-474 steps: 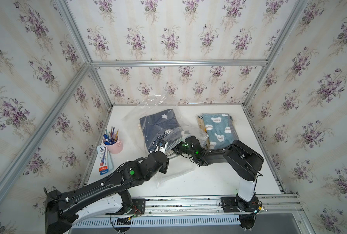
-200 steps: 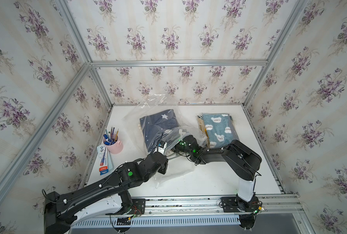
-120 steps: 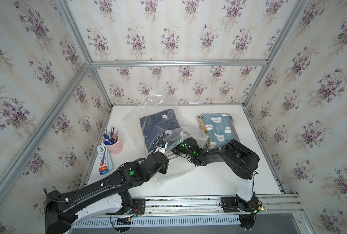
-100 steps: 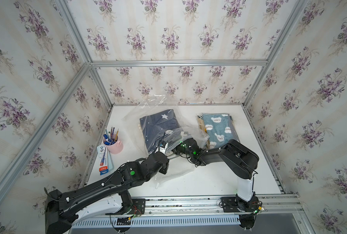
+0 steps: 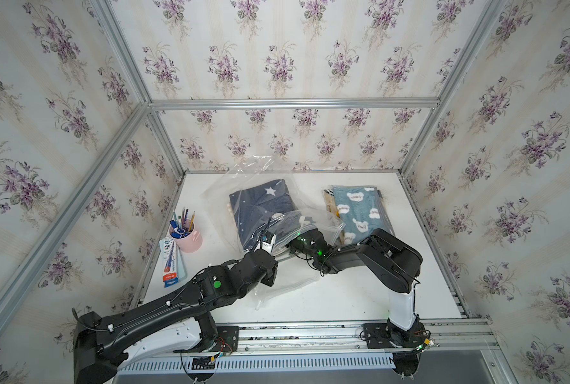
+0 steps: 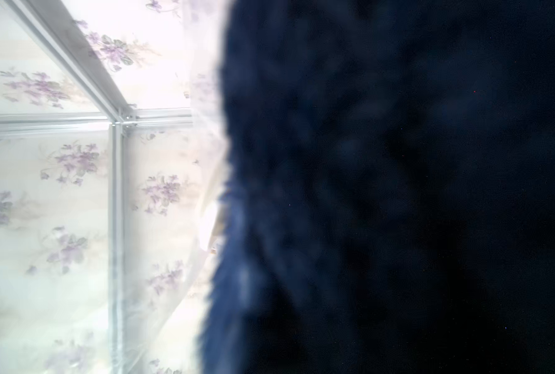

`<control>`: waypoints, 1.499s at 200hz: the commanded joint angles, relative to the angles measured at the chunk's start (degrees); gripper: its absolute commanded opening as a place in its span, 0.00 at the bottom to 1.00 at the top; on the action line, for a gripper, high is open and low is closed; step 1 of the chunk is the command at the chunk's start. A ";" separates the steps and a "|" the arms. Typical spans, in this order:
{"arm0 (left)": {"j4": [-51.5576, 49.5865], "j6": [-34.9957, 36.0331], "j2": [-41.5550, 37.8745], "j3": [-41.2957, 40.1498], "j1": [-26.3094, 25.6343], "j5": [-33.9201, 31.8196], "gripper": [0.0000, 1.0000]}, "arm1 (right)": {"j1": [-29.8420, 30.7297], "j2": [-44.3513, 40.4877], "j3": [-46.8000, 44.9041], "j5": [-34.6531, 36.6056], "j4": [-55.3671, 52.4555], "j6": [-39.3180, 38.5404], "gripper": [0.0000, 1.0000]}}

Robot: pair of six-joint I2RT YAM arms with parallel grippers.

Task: Take the blanket out of the vacuum bag
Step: Take out the blanket from the vacuum bag.

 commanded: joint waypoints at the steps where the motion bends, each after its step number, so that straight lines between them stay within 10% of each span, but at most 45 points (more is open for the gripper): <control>1: 0.69 0.89 -0.24 1.04 0.05 -0.53 0.08 | -0.10 -1.94 0.82 -1.02 0.46 0.38 0.00; 179: -0.17 1.38 0.49 2.78 0.05 -1.79 0.07 | 2.27 -14.75 -8.74 -5.06 4.25 -0.87 0.00; 300: 0.45 -1.04 -0.39 1.64 0.05 -3.38 0.06 | 11.30 -27.74 -26.57 7.15 4.60 -8.68 0.00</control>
